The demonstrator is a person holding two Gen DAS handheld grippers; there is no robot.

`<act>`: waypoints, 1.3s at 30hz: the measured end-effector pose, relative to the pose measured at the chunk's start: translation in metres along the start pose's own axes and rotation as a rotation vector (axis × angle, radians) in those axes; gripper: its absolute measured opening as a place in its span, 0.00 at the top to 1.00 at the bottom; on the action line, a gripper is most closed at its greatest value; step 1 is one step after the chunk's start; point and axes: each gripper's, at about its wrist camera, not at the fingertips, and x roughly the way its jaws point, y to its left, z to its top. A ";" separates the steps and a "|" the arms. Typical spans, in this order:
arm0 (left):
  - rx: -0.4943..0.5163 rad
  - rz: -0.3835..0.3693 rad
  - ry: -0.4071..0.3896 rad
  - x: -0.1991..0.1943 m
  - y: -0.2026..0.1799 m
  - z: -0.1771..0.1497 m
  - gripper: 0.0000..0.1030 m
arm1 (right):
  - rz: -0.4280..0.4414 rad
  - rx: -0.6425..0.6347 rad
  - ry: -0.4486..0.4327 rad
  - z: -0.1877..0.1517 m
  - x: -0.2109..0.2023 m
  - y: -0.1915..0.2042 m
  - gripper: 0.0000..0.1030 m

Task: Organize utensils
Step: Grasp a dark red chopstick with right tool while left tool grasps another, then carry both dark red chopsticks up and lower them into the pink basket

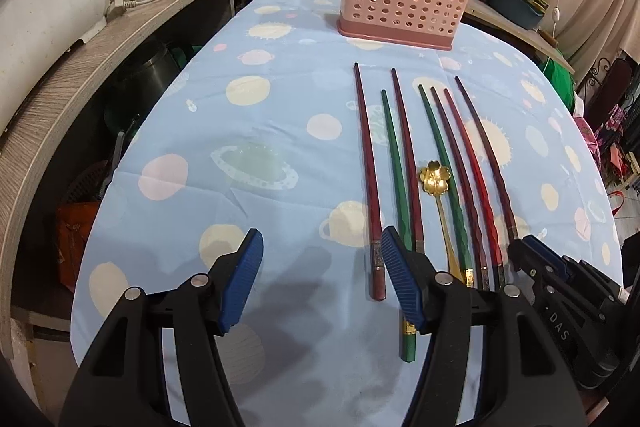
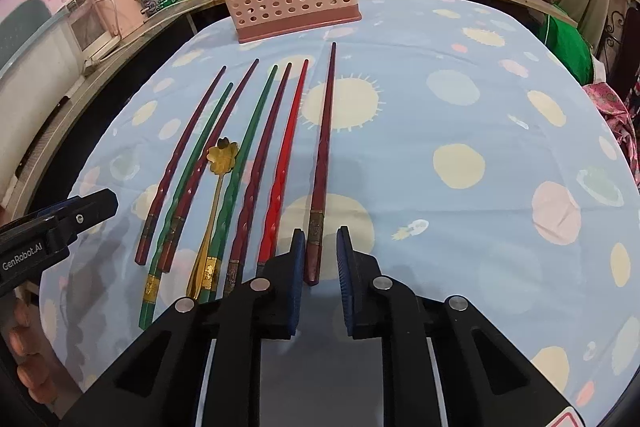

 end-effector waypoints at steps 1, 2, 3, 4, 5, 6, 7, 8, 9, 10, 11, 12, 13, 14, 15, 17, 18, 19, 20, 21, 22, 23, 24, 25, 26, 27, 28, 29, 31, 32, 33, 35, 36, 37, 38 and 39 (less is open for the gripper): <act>0.002 -0.001 0.002 0.001 -0.001 -0.001 0.43 | -0.002 0.001 0.000 -0.001 0.000 -0.001 0.92; 0.002 -0.003 0.004 0.001 -0.001 -0.002 0.43 | 0.001 0.003 0.000 -0.002 -0.001 -0.003 0.93; 0.003 -0.004 0.007 0.002 -0.002 -0.002 0.43 | 0.004 0.005 0.000 -0.002 -0.001 -0.004 0.93; 0.004 -0.005 0.008 0.002 -0.003 -0.002 0.43 | 0.005 0.006 0.001 -0.003 -0.002 -0.005 0.93; 0.005 -0.006 0.010 0.003 -0.003 -0.003 0.43 | 0.005 0.005 0.000 -0.004 -0.003 -0.006 0.93; 0.006 -0.008 0.011 0.003 -0.004 -0.003 0.43 | 0.004 0.004 0.000 -0.005 -0.003 -0.006 0.93; 0.006 -0.009 0.012 0.003 -0.004 -0.004 0.43 | 0.004 0.006 -0.001 -0.007 -0.005 -0.007 0.93; 0.006 -0.011 0.014 0.004 -0.004 -0.004 0.43 | 0.004 0.008 0.000 -0.008 -0.006 -0.007 0.93; 0.005 -0.013 0.017 0.005 -0.004 -0.005 0.43 | 0.005 0.011 0.001 -0.009 -0.007 -0.008 0.93; 0.005 -0.015 0.018 0.005 -0.004 -0.006 0.43 | 0.007 0.017 0.001 -0.011 -0.009 -0.010 0.93; 0.005 -0.017 0.020 0.006 -0.004 -0.007 0.43 | 0.008 0.021 0.002 -0.012 -0.010 -0.010 0.93; 0.006 -0.017 0.022 0.007 -0.004 -0.008 0.43 | 0.011 0.025 0.003 -0.013 -0.011 -0.011 0.93; 0.007 -0.019 0.025 0.008 -0.004 -0.008 0.43 | 0.012 0.030 0.004 -0.015 -0.012 -0.013 0.93; 0.007 -0.023 0.030 0.010 -0.005 -0.010 0.43 | 0.014 0.034 0.005 -0.016 -0.013 -0.014 0.93; 0.005 -0.027 0.034 0.011 -0.005 -0.010 0.43 | 0.016 0.037 0.006 -0.016 -0.014 -0.014 0.93; 0.004 -0.034 0.044 0.014 -0.006 -0.012 0.44 | 0.018 0.038 0.007 -0.017 -0.014 -0.015 0.93; 0.005 -0.035 0.047 0.015 -0.006 -0.013 0.44 | 0.017 0.038 0.007 -0.017 -0.014 -0.015 0.93; 0.007 -0.035 0.049 0.017 -0.007 -0.013 0.44 | 0.017 0.038 0.007 -0.017 -0.014 -0.016 0.93; 0.008 -0.035 0.052 0.019 -0.008 -0.014 0.44 | 0.018 0.038 0.006 -0.018 -0.014 -0.016 0.93; 0.010 -0.033 0.057 0.021 -0.008 -0.014 0.44 | 0.018 0.038 0.006 -0.018 -0.014 -0.015 0.93; 0.010 -0.031 0.061 0.023 -0.008 -0.015 0.45 | 0.018 0.038 0.006 -0.018 -0.014 -0.016 0.93; 0.011 -0.031 0.064 0.024 -0.008 -0.015 0.46 | 0.018 0.039 0.006 -0.018 -0.015 -0.016 0.93; 0.016 -0.024 0.058 0.024 -0.009 -0.016 0.46 | 0.018 0.038 0.006 -0.018 -0.015 -0.016 0.93; 0.022 -0.019 0.055 0.025 -0.009 -0.016 0.47 | 0.017 0.038 0.006 -0.018 -0.015 -0.016 0.93; 0.026 -0.016 0.052 0.025 -0.010 -0.016 0.47 | 0.016 0.037 0.006 -0.018 -0.015 -0.015 0.93; 0.029 -0.012 0.050 0.025 -0.010 -0.015 0.47 | 0.015 0.037 0.005 -0.019 -0.015 -0.015 0.93; 0.032 -0.011 0.048 0.025 -0.010 -0.015 0.48 | 0.016 0.036 0.005 -0.018 -0.015 -0.015 0.93; 0.036 -0.006 0.045 0.025 -0.010 -0.015 0.51 | 0.015 0.035 0.005 -0.019 -0.015 -0.015 0.93; 0.044 0.004 0.041 0.025 -0.011 -0.015 0.58 | 0.014 0.033 0.005 -0.020 -0.016 -0.016 0.93; 0.047 0.004 0.039 0.025 -0.011 -0.015 0.66 | 0.014 0.033 0.005 -0.020 -0.016 -0.015 0.93; 0.051 0.007 0.038 0.025 -0.011 -0.015 0.70 | 0.014 0.032 0.005 -0.020 -0.016 -0.015 0.93; 0.054 -0.003 0.040 0.024 -0.011 -0.014 0.88 | 0.014 0.033 0.005 -0.020 -0.016 -0.015 0.93; 0.053 -0.012 0.044 0.024 -0.010 -0.014 0.93 | 0.014 0.033 0.006 -0.021 -0.017 -0.016 0.93; 0.052 -0.020 0.045 0.024 -0.010 -0.014 0.93 | 0.015 0.033 0.006 -0.020 -0.016 -0.016 0.93; 0.051 -0.023 0.045 0.024 -0.010 -0.015 0.93 | 0.016 0.034 0.006 -0.020 -0.016 -0.015 0.93; 0.050 -0.028 0.046 0.023 -0.010 -0.015 0.93 | 0.016 0.034 0.005 -0.021 -0.017 -0.016 0.93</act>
